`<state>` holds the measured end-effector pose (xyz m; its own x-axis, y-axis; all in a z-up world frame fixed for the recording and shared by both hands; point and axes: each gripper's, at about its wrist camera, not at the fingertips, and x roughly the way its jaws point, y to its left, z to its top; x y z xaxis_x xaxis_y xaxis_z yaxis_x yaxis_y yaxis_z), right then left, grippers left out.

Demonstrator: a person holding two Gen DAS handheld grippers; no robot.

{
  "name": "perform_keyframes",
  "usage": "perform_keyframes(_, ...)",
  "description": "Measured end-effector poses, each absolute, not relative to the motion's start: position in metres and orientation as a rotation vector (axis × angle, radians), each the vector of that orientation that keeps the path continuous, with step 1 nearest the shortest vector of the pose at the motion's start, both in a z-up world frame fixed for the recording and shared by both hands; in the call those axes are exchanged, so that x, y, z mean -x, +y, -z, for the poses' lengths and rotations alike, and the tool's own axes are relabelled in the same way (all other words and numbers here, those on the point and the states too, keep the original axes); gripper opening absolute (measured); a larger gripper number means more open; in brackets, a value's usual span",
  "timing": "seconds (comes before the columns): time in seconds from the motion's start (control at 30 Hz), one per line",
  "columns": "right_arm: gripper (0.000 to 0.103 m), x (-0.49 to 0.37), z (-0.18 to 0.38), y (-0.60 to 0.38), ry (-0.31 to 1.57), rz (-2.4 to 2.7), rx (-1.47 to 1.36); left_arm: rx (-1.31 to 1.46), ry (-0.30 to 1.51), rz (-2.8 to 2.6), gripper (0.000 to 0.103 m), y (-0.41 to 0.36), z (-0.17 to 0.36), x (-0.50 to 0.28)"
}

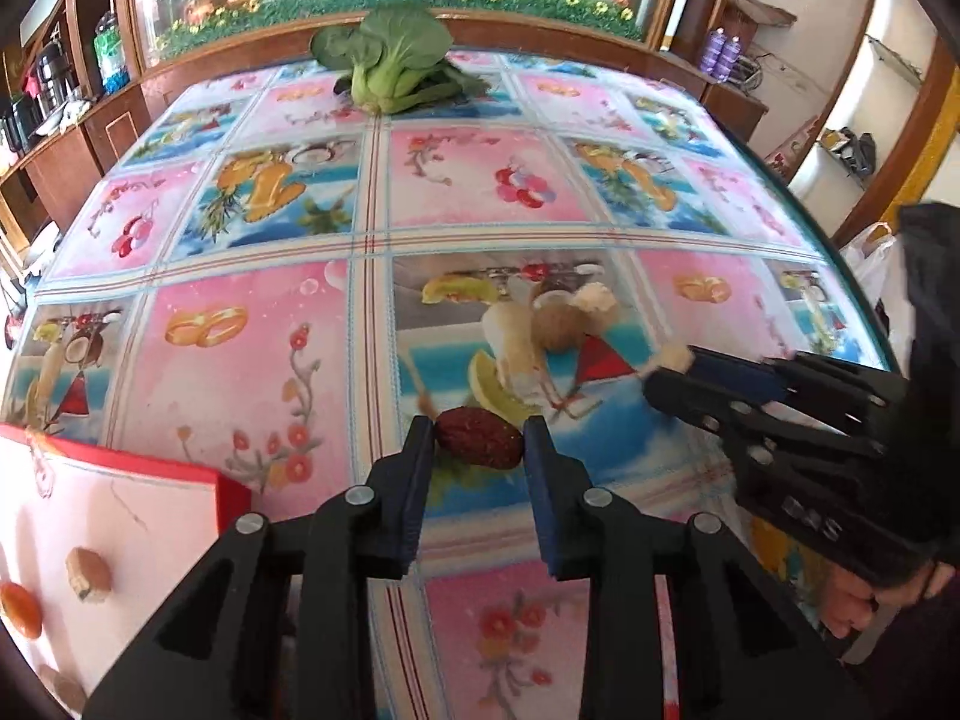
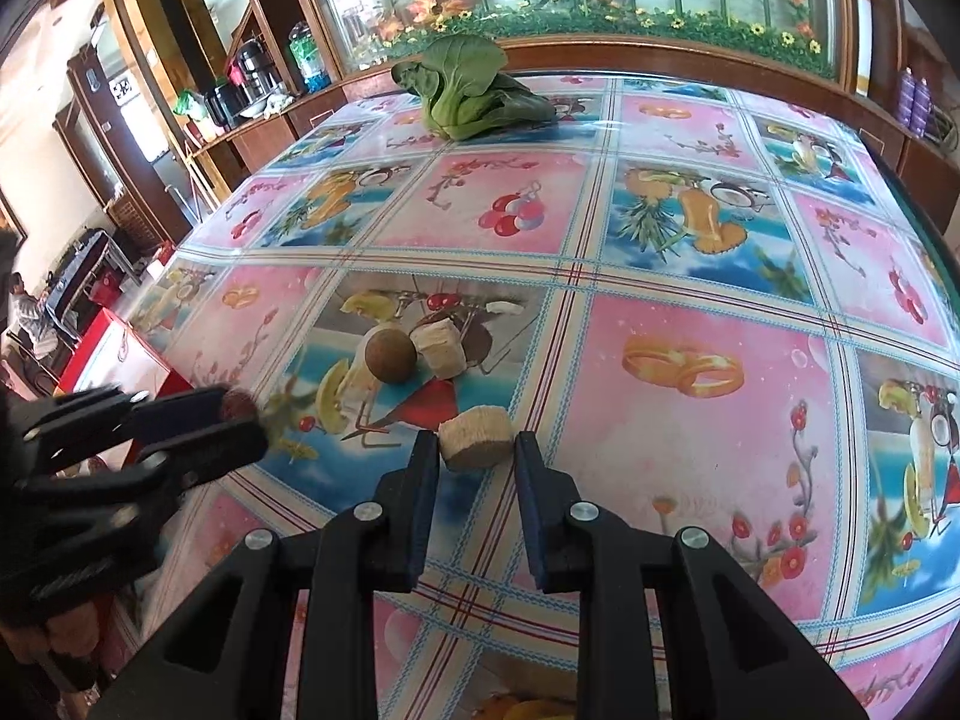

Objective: Organize fruits
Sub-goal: 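Carry the date and the beige cube over the tray with both tools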

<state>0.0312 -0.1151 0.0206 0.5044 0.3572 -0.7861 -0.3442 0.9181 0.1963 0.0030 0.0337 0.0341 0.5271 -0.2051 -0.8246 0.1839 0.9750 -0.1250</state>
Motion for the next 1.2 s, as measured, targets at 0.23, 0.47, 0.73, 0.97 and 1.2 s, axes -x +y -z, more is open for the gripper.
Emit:
perform_keyframes(0.23,0.024,-0.015,-0.037,-0.11,0.85,-0.442,-0.037,0.052,0.908,0.249,0.032,0.049,-0.066,0.051)
perform_keyframes(0.47,0.024,0.027,-0.052,-0.076,0.774,-0.576,-0.093,0.09,0.801,0.192,0.032,0.105,-0.092,0.129)
perform_keyframes(0.73,0.024,0.073,-0.073,0.014,0.771,-0.776,-0.075,0.135,0.768,-0.034,0.032,0.199,-0.092,0.2)
perform_keyframes(0.97,0.024,0.127,-0.075,0.091,0.802,-0.956,0.022,0.165,0.75,-0.174,0.032,0.259,-0.083,0.234)
perform_keyframes(1.2,0.024,0.145,-0.056,0.113,0.838,-0.973,0.127,0.24,0.742,-0.238,0.032,0.306,-0.071,0.24)
